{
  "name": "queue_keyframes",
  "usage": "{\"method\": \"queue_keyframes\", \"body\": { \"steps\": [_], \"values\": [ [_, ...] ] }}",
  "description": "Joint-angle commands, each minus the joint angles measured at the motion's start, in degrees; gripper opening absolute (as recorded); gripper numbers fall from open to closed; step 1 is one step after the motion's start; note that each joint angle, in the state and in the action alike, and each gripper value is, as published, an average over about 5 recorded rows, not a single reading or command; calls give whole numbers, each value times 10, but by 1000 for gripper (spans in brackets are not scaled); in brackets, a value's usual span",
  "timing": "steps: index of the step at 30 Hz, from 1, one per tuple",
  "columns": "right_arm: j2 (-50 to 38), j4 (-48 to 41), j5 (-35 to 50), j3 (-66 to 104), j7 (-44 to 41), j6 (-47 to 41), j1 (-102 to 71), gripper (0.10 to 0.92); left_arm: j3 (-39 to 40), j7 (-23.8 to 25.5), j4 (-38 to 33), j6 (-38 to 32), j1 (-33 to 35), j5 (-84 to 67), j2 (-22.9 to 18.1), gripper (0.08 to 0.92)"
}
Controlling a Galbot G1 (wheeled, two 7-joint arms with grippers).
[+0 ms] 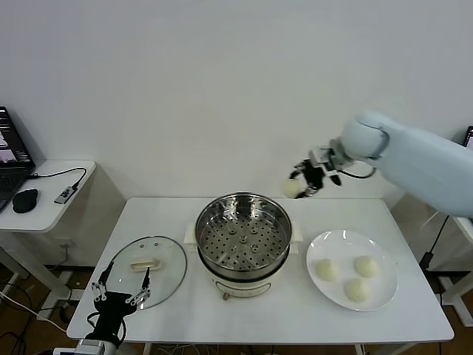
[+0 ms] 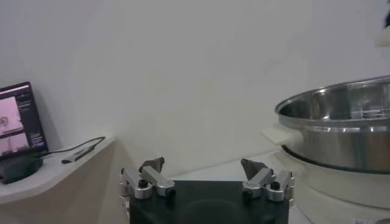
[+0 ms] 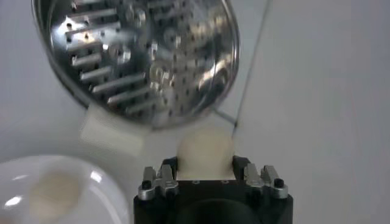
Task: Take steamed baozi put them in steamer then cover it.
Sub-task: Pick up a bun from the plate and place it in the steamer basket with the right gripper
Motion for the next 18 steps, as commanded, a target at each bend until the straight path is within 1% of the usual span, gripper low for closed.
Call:
{"method": "queue_keyframes", "body": {
  "steps": [1,4,10,18],
  "values": [
    [153,-47,-25,-62,11,100,25,560,-10,0,-1,-1,-2,-8,-1,823],
    [171,-57,-60,-73,13,128,8,560,-11,0,-3,-1,-3,-8,-3,823],
    [185,-84,-158,-81,25,197,-28,560,-11,0,-6,1,-5,-7,-6,823],
    [193,-123,-265,-73,51,254,-61,567,-11,1,-1,0,-9,-7,-8,823]
  ]
}}
